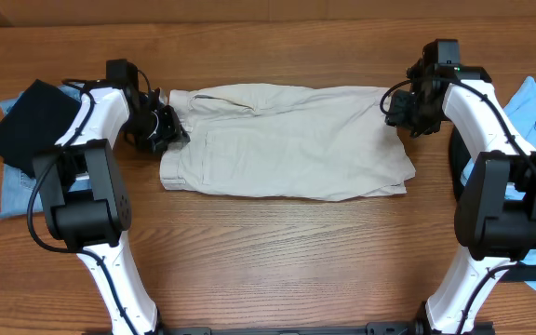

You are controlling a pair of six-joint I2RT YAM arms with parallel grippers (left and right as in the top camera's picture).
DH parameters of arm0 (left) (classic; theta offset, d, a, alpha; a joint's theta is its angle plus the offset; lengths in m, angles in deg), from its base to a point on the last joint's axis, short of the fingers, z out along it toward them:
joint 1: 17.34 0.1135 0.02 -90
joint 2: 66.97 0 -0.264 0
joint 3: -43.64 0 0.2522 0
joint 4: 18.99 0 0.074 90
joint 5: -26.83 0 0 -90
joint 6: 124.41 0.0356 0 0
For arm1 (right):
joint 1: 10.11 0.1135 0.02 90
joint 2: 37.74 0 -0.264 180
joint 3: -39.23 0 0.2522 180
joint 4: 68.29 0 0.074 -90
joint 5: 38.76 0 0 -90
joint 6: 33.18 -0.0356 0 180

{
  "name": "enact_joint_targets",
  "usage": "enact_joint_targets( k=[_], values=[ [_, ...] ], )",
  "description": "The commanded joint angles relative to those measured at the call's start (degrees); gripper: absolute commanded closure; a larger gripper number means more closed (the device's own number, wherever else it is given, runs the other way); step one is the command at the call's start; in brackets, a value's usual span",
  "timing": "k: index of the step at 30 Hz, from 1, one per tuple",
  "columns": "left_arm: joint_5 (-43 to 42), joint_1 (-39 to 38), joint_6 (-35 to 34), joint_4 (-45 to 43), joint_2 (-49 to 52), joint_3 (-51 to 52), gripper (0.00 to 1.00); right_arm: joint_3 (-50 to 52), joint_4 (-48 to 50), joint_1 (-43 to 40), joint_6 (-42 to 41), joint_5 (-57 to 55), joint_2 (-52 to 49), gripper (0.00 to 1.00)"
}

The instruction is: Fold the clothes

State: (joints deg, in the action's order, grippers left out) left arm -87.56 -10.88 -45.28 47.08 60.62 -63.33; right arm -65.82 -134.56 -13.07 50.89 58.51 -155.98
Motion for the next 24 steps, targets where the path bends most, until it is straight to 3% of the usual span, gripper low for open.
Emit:
enact_joint_targets(
  k=[1, 7, 9, 12, 15, 20, 24],
  values=[
    [-1.0, -1.0, 0.6, 0.5, 5.7, 2.6, 0.76, -1.3, 0.2, -0.2, 0.2, 0.3, 2.3, 0.52],
    [-0.5, 2.5, 0.6, 3.0, 3.6, 0.9, 0.96, -1.3, 0.1, -0.2, 0.2, 0.3, 2.3, 0.52],
    [-0.5, 4.2, 0.6, 3.9, 1.6, -0.3, 0.96, -1.3, 0.2, -0.2, 0.2, 0.5, 2.3, 0.52],
    [-0.5, 6.5, 1.0, 4.8, -2.2, -2.3, 0.96, -1.4, -0.4, 0.7, 3.5, 5.8, 2.3, 0.65],
    [-0.5, 7.4, 2.4, 5.6, -6.4, -4.0, 0.96, -1.7, -0.4, 3.5, 4.5, 9.9, 2.5, 0.66],
    [-0.8, 7.1, 2.3, 5.8, -12.8, -5.3, 0.96, -2.6, -0.1, 12.5, 4.5, 11.0, 2.5, 0.65],
    [-0.7, 6.8, 2.3, 5.9, -17.7, -5.3, 0.96, -2.6, 1.5, 19.1, 2.9, 13.2, 2.5, 0.76]
  ],
)
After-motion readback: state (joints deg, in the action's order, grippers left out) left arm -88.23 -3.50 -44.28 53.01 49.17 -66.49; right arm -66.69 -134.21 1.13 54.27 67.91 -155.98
